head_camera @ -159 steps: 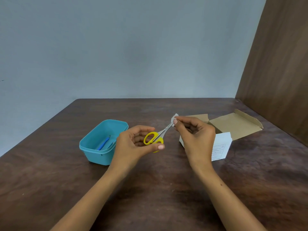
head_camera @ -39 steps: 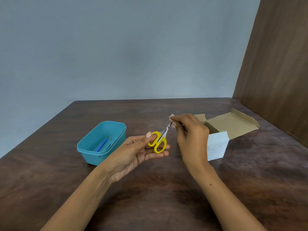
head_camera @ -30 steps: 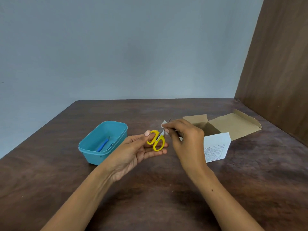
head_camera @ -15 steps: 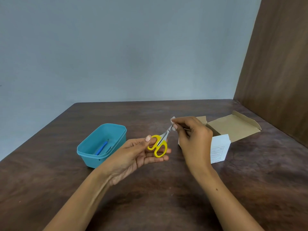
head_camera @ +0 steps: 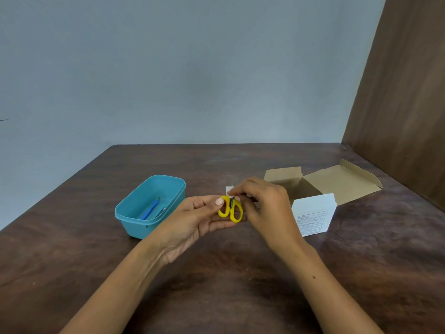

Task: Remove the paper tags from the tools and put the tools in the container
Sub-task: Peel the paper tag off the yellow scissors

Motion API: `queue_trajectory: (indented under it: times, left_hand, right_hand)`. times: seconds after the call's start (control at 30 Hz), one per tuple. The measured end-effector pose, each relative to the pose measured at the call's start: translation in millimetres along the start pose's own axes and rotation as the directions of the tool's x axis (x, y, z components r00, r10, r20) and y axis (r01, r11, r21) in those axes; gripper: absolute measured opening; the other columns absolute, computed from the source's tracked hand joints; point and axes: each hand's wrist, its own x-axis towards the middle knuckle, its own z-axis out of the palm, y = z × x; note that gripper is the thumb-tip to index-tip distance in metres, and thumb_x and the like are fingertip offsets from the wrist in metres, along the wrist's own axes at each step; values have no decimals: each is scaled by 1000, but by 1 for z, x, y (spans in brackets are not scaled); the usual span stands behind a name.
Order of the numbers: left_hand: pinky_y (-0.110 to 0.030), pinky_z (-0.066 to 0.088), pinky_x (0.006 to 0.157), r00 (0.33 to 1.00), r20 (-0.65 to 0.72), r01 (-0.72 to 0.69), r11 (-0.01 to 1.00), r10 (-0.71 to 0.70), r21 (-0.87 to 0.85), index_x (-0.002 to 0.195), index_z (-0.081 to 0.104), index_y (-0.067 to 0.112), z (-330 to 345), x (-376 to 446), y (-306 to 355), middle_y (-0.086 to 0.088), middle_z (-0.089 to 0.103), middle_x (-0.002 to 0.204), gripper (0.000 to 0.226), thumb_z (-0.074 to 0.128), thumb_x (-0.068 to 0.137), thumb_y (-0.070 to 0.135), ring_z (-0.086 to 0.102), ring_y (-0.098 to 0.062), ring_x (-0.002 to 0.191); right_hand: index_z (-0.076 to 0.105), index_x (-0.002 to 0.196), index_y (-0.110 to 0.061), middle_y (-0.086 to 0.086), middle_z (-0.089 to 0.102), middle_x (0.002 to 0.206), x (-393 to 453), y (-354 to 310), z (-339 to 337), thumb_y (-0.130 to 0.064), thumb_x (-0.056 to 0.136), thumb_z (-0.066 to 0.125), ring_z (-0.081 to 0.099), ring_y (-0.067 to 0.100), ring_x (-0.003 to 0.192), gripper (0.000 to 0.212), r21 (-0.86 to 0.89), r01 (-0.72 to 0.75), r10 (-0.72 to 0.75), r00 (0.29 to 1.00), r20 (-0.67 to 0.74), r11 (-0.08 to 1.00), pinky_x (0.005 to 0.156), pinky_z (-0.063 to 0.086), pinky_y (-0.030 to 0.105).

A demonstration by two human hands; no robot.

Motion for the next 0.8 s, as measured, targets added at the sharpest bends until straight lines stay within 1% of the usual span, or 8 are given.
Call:
queue_trajectory:
  times: [0.07,0.13,0.23,0.4,0.5,0.6,0.7,0.8]
  left_hand:
    - [-32,57,84,999,-34,15,999,-14,43,112,63,-4,-1,1,-2,-22,69,109,31,55,86,11,67,-28,101]
    - [-29,59,78,997,-75,23,997,-17,80,108,66,-2,-2,1,-3,-18,72,102,31,62,80,10,70,-24,94]
    - [-25,59,70,990,-138,8,996,4,91,105,67,-1,-3,2,-3,-16,73,97,34,67,73,9,72,-18,84]
    - [-23,58,63,965,-258,-24,995,49,100,104,68,0,-6,3,-4,-15,74,94,38,72,68,12,71,-15,78]
    - [-23,58,65,953,-281,-60,982,109,177,103,69,2,-7,3,-5,-13,75,93,31,72,73,10,71,-18,81]
    - [-21,58,63,945,-286,-100,973,158,208,97,72,5,-6,1,-6,-9,76,87,21,70,76,6,72,-14,77]
    - [-22,58,62,935,-305,-117,969,181,217,92,74,11,-4,1,-7,-8,76,84,17,70,77,6,72,-13,74]
    - [-22,58,60,928,-323,-113,965,188,236,94,73,10,-4,2,-10,-10,76,83,18,71,77,5,71,-14,71]
  right_hand:
    - [72,87,-14,-2,69,85,-1,0,2,-1,80,64,63,11,74,17,-35,-2,3,999,39,999,61,53,29]
    - [72,88,-15,-2,69,87,-1,0,4,1,81,67,63,12,75,18,-49,-11,13,999,42,999,61,55,31]
    - [72,88,-14,-2,69,86,-2,-1,6,2,79,69,63,10,75,19,-46,-32,31,999,-16,998,62,54,28]
    - [71,87,-12,-3,67,87,0,-3,1,0,80,67,59,4,77,15,-3,-16,15,994,-106,1000,64,48,19]
    - [71,88,-13,-3,65,88,1,-5,0,-1,81,66,59,7,76,15,-2,25,-26,999,-27,1000,63,49,21]
    - [72,91,-13,0,64,89,0,-6,4,0,81,65,59,10,74,17,-64,69,-65,996,61,996,60,50,22]
    - [73,90,-13,1,64,86,0,-5,5,-2,80,63,59,12,69,18,-68,75,-69,994,87,995,60,46,20]
    - [74,87,-12,1,64,84,-1,-4,4,-5,79,64,60,12,68,15,-73,64,-55,991,119,995,60,51,24]
